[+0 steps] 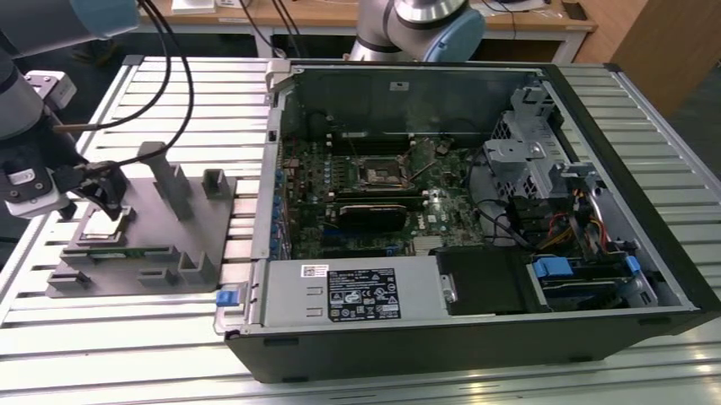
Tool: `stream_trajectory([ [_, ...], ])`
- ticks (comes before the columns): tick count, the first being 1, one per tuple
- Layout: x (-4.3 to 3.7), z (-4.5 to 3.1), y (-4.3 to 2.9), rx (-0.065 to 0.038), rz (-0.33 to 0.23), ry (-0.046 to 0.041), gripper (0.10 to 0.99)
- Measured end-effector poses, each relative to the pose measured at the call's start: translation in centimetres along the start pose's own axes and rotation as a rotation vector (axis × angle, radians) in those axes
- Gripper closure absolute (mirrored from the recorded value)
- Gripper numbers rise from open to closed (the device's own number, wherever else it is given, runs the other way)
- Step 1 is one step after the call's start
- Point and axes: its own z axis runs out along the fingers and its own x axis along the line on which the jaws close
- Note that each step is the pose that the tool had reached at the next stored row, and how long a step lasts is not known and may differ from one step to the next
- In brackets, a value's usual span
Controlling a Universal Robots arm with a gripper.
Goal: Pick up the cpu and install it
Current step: 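Pick up the cpu and move it towards the insertion slot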
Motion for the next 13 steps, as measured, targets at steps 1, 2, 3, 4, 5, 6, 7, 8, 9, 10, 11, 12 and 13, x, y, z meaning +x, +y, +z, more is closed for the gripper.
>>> stream_trajectory([
  [1, 0.0, 0.18, -0.01, 0.0, 0.0, -0.0001, 0.427],
  [2, 0.0, 0.34, -0.02, 0.0, 0.0, -0.0001, 0.427],
  [3, -0.01, 0.47, -0.03, 0.0, 0.0, 0.0, 0.427],
  [4, -0.01, 0.59, -0.03, 0.0, 0.0, 0.0001, 0.427],
  [5, -0.01, 0.72, -0.04, 0.0, 0.0, 0.0, 0.427],
  [6, 0.0, 0.82, -0.05, -0.001, -0.002, 0.0002, 0.427],
  [7, 0.01, 0.91, -0.05, -0.001, -0.005, 0.0003, 0.427],
  [8, 0.01, 0.99, -0.05, -0.002, -0.009, 0.0005, 0.427],
  [9, 0.01, 1.08, -0.05, -0.002, -0.01, 0.0005, 0.427],
  [10, 0.0, 1.17, -0.05, -0.002, -0.01, 0.0005, 0.427],
  [11, 0.0, 1.25, -0.05, -0.002, -0.01, 0.0006, 0.427],
  [12, 0.0, 1.34, -0.03, -0.002, -0.01, 0.0005, 0.427],
  [13, 0.0, 1.4, 0.01, -0.002, -0.01, 0.0006, 0.427],
])
